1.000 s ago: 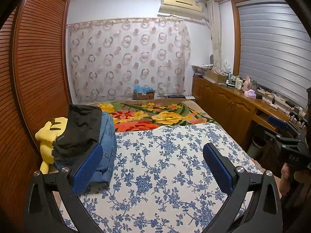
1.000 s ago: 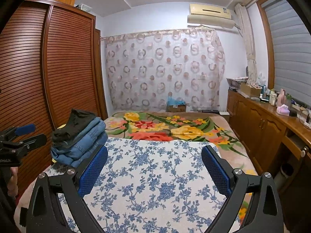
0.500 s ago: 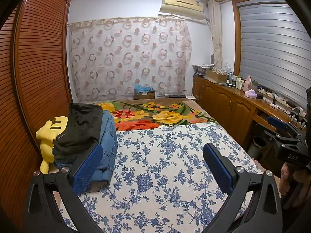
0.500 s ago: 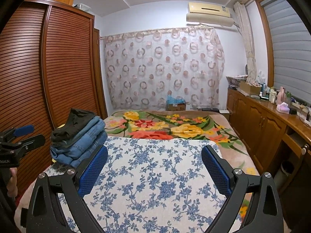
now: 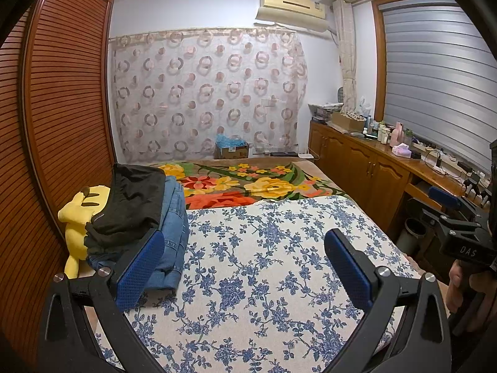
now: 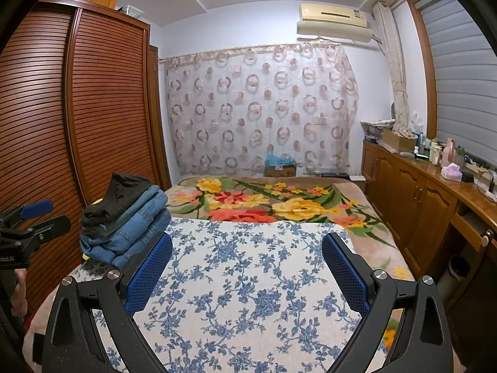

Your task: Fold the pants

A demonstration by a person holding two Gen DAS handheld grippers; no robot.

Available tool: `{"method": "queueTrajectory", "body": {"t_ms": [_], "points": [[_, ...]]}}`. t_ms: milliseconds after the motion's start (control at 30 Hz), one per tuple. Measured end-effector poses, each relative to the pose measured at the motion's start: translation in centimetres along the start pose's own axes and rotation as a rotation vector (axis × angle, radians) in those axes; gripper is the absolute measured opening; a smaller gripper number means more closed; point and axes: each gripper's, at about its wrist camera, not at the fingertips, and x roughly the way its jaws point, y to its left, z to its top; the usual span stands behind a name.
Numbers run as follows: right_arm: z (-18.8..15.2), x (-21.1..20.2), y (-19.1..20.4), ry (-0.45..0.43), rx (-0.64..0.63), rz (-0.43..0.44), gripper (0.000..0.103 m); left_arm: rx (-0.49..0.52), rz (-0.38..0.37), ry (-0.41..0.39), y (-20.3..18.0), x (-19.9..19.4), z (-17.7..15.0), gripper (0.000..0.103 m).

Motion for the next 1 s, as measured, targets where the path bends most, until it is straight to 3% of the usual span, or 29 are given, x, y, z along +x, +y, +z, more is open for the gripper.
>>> {"method": "queueTrajectory", "body": {"t_ms": [1000], "points": [[-0.15, 0.08, 0.11, -0.006, 0.003, -0.001, 0.097, 0.0, 0.0, -0.003, 0.05, -0.18, -0.02, 0.103]]}}
